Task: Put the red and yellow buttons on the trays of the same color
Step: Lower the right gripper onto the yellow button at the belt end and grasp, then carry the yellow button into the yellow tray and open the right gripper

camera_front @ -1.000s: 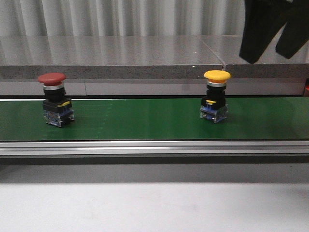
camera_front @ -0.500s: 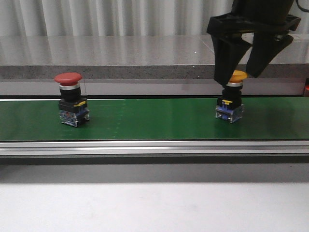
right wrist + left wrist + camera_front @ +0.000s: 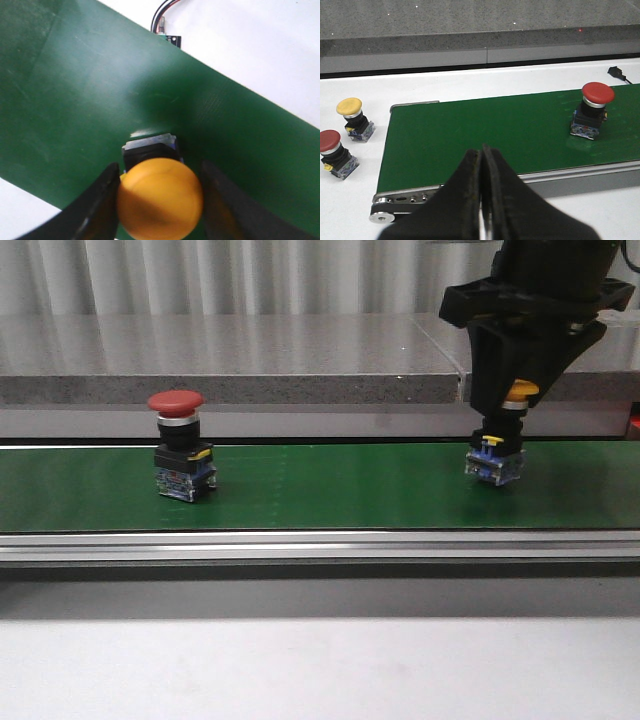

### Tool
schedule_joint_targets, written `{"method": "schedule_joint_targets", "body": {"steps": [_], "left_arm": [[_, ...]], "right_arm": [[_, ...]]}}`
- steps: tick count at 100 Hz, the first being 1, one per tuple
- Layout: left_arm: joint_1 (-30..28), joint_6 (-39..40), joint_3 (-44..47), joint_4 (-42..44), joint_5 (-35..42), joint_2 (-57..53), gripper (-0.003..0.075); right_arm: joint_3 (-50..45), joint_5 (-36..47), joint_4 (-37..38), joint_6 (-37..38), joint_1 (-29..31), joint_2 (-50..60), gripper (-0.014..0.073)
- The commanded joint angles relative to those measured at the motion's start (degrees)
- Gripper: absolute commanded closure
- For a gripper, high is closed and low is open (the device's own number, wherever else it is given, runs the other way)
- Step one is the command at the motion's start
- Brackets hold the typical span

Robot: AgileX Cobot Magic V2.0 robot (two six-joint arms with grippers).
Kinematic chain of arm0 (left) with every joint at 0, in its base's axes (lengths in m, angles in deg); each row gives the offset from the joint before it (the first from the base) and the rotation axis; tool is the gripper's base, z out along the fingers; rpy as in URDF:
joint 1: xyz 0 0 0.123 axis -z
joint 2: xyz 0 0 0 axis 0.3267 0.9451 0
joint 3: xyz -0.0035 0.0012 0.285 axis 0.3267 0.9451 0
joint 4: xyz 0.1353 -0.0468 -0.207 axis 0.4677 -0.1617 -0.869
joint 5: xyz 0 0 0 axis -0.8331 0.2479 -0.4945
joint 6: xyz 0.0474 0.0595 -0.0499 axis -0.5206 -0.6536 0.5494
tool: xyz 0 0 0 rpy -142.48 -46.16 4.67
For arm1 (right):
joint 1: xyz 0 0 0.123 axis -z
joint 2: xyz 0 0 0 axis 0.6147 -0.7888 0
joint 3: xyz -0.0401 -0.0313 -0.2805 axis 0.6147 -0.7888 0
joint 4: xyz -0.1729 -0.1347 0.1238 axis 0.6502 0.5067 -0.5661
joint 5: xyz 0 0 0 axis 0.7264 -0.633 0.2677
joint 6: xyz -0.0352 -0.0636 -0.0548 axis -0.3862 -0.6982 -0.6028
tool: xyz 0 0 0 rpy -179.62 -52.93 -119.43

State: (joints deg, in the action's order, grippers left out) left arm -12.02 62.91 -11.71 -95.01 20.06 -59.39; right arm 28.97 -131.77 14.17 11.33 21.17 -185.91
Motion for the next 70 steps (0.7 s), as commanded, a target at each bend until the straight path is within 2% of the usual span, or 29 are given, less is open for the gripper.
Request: {"method": "schedule_joint_targets", "body": {"steps": [1,31,56,70], "left_arm": [[0.49,-0.04,-1.52,-0.46,4.54,0.37,0.0740],[0.49,-0.04,-1.52,-0.46,4.54,0.37,0.0740],[0.49,-0.04,-1.52,-0.46,4.54,0.37,0.0740],[0.49,-0.04,-1.52,-0.46,4.54,0.37,0.0740]], "right_arm": [[1.74,1.16,0.63,2.79,0.35,4.95,0.0369],[1.41,-0.10,7.72,14.41,0.35,12.09,0.0369],[-3.57,-1.11,12.73,18.39,0.56,17.75,0.0369],[-6.60,-1.04,13.83,20.32,3.47,20.71,0.0369]]}}
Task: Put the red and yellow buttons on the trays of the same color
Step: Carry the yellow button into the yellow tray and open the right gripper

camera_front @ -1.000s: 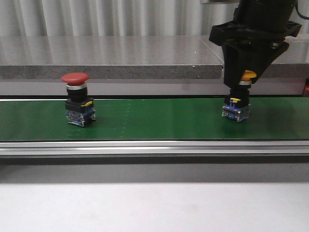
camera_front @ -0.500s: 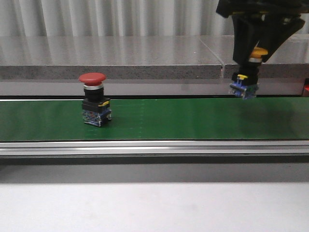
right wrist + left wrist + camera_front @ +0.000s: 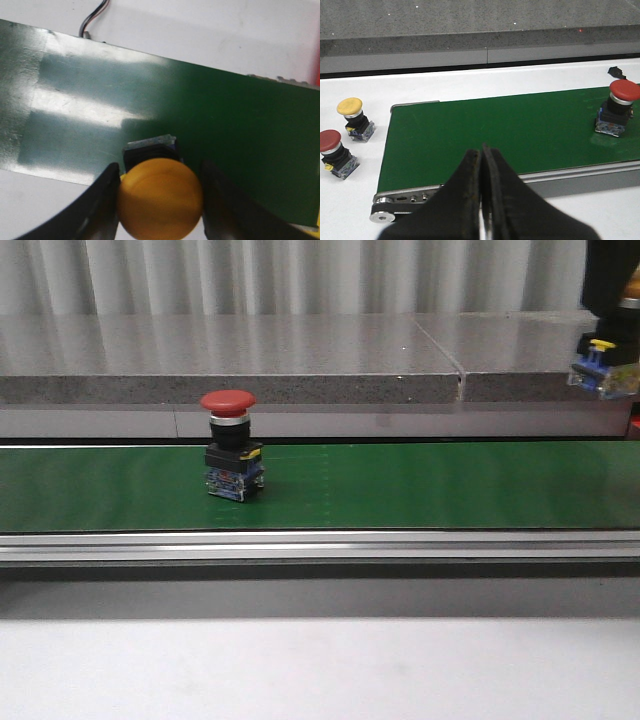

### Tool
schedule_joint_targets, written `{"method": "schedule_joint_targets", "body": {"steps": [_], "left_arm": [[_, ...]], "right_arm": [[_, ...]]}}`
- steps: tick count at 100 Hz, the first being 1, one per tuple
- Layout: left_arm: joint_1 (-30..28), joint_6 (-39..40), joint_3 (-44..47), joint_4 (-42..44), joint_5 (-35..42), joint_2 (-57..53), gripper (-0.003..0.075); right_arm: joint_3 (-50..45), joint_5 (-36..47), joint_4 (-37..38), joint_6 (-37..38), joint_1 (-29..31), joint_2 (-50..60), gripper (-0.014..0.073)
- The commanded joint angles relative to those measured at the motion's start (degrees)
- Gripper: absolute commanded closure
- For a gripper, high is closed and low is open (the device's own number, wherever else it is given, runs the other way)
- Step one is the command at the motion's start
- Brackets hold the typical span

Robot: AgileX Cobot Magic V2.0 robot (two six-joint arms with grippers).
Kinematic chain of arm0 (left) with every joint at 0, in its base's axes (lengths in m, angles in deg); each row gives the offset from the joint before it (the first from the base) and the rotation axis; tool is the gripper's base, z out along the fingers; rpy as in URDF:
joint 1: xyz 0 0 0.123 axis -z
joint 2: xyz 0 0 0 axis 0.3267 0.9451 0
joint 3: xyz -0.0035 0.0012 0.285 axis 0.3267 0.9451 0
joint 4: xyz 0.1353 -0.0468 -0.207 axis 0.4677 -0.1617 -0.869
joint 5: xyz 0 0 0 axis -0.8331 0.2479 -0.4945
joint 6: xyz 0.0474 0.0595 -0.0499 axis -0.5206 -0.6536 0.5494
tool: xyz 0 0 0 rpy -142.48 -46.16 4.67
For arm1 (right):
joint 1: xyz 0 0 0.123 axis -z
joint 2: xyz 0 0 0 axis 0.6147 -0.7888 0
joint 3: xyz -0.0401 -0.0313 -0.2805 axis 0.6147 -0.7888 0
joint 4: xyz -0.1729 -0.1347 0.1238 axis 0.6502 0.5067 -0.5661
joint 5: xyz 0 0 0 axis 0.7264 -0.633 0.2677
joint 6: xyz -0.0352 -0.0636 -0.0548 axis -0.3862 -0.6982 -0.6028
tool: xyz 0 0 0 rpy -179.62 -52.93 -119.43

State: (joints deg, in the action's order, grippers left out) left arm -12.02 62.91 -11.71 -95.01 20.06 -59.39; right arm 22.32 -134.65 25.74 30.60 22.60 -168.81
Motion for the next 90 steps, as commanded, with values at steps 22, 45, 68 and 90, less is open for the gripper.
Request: {"method": "schedule_joint_targets", "body": {"steps": [22,45,68,90], "left_arm": [[0.49,-0.04,-1.52,-0.46,4.54,0.37,0.0740],[0.49,-0.04,-1.52,-0.46,4.54,0.37,0.0740],[0.49,-0.04,-1.52,-0.46,4.54,0.37,0.0740],[0.49,-0.04,-1.52,-0.46,4.54,0.37,0.0740]], "right_arm": [[-3.10,0.37,2.27,1.11,11.27,6.03,0.0369],[-5.81,-0.10,2.31,1.61,21.44,7.05,0.0369],[-9.16,-0.04,2.31,2.42,30.99,7.05,0.0369],[-13.39,1.84,2.02,4.17,39.97,7.05,0.0369]]}}
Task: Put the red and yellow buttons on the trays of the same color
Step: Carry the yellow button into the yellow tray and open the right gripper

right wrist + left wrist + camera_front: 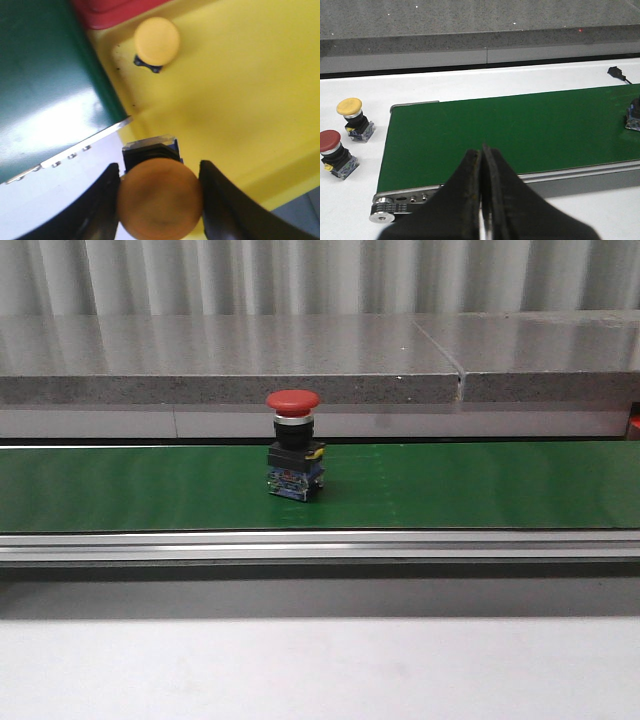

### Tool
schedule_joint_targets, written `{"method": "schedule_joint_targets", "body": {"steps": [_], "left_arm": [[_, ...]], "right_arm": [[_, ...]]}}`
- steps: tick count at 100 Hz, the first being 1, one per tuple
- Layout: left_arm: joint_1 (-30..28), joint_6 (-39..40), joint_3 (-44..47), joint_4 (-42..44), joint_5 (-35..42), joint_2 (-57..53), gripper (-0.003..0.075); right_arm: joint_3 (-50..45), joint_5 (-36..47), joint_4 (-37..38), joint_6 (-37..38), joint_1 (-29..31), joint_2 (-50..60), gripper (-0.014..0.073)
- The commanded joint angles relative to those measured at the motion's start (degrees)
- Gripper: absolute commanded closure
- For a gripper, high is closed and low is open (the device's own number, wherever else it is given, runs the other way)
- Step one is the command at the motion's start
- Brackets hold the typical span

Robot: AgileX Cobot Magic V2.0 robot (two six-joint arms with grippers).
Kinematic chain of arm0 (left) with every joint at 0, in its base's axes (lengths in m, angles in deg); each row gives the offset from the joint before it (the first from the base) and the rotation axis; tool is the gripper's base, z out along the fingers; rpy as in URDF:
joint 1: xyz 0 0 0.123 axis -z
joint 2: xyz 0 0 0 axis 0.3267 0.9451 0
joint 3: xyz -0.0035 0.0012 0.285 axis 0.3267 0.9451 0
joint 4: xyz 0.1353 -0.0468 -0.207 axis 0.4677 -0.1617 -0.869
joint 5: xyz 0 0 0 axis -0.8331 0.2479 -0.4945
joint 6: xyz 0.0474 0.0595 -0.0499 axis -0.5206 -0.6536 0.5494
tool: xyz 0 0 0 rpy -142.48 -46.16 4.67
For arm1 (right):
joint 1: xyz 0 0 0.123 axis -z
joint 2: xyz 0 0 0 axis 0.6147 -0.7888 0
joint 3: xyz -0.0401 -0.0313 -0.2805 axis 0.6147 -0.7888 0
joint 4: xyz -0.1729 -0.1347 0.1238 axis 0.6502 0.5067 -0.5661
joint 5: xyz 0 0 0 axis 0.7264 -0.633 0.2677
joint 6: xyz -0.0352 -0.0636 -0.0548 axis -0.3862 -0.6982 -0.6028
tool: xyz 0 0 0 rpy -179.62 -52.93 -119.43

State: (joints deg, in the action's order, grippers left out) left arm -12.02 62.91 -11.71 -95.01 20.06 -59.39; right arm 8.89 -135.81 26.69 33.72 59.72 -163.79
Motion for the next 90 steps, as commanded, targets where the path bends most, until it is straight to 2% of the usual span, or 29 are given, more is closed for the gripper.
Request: {"method": "schedule_joint_targets", "body": {"steps": [1,16,40,90], "left_arm": [[0.49,-0.04,-1.52,-0.46,4.54,0.37,0.0740],[0.49,-0.04,-1.52,-0.46,4.54,0.37,0.0740],[0.49,-0.04,-1.52,-0.46,4.54,0.37,0.0740],[0.49,-0.04,-1.52,-0.46,4.54,0.37,0.0740]], "right_arm": [[-0.09,3.15,1.07,1.12,3.09,2.03,0.0369],[-3.36,6.60,0.60,1.86,6.17,2.03,0.0369],[-8.73,14.56,0.60,3.01,6.45,0.38,0.0369],[-8.86,20.85,0.60,3.32,6.45,-7.84,0.0369]]}}
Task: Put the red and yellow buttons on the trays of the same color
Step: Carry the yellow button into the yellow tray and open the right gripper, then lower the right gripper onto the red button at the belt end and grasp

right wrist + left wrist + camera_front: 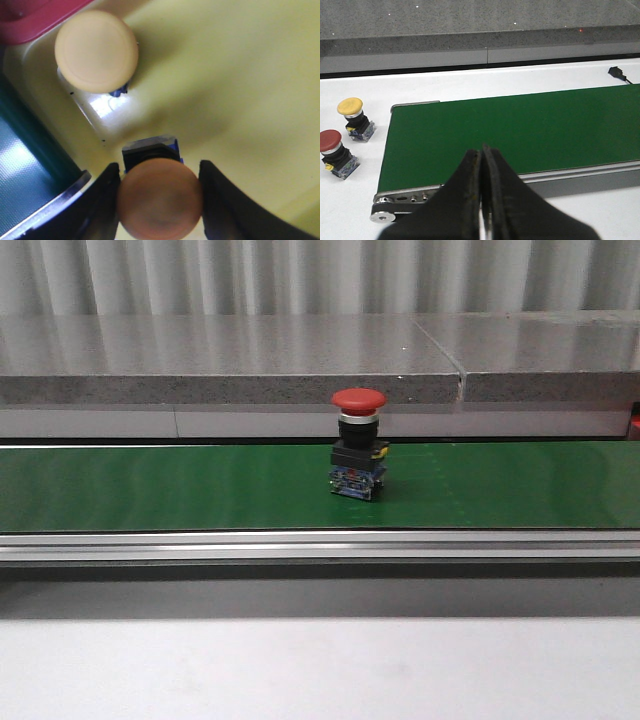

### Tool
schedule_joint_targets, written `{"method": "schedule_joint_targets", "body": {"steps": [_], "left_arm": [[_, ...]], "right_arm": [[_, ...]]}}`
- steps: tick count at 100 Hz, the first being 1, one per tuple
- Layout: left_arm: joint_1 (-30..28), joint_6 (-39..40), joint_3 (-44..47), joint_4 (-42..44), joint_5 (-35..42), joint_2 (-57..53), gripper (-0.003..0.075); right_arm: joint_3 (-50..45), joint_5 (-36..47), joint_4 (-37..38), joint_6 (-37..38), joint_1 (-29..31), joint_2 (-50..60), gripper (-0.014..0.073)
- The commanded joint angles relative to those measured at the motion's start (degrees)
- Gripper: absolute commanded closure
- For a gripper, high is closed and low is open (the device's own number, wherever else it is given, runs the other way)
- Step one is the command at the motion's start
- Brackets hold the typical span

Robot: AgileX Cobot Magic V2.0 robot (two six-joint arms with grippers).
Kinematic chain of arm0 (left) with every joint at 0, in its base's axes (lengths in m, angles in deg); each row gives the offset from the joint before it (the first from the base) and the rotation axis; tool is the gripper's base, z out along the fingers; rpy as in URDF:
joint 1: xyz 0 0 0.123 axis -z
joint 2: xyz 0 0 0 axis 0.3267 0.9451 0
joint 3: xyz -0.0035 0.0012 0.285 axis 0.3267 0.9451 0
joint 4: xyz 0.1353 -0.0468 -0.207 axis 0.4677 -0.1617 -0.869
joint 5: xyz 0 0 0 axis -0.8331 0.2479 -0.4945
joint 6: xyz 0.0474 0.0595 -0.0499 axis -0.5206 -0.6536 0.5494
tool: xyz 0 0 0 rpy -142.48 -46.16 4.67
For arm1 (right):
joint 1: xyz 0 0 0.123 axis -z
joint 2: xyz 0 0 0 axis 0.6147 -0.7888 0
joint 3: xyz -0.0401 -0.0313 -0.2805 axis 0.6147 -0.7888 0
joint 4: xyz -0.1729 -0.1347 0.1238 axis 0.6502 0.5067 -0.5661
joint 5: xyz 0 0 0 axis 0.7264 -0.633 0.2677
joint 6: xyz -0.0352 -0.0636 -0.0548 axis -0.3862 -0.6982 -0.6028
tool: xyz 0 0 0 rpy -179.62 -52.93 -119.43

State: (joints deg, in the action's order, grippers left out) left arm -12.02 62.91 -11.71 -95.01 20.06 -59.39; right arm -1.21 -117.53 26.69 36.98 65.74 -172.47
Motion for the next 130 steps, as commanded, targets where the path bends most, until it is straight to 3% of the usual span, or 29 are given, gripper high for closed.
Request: {"method": "schedule_joint_targets", "body": {"steps": [1,16,31,38,88,130], "left_arm": [[0.49,-0.04,-1.52,-0.46,4.54,0.37,0.0740],[0.49,-0.04,-1.52,-0.46,4.54,0.37,0.0740],[0.49,-0.04,-1.52,-0.46,4.54,0.37,0.0740],[0.49,-0.04,-1.52,-0.46,4.54,0.37,0.0740],[0.49,-0.04,-1.52,-0.46,4.54,0.37,0.0740],[0.49,-0.04,-1.52,-0.46,4.54,0.37,0.0740]], "right_arm": [[1.24,2.68,0.60,0.05,0.43,0.71,0.0369],[1.24,3.19,0.60,0.05,0.43,0.12,0.0346],[1.24,3.90,0.65,0.05,0.43,0.12,0.0132],[1.24,4.21,0.65,0.05,0.43,0.12,0.0083],[1.24,3.48,2.11,0.05,-0.67,11.06,0.0083],[1.35,-2.56,1.72,-1.44,-14.96,16.79,0.0083]]}}
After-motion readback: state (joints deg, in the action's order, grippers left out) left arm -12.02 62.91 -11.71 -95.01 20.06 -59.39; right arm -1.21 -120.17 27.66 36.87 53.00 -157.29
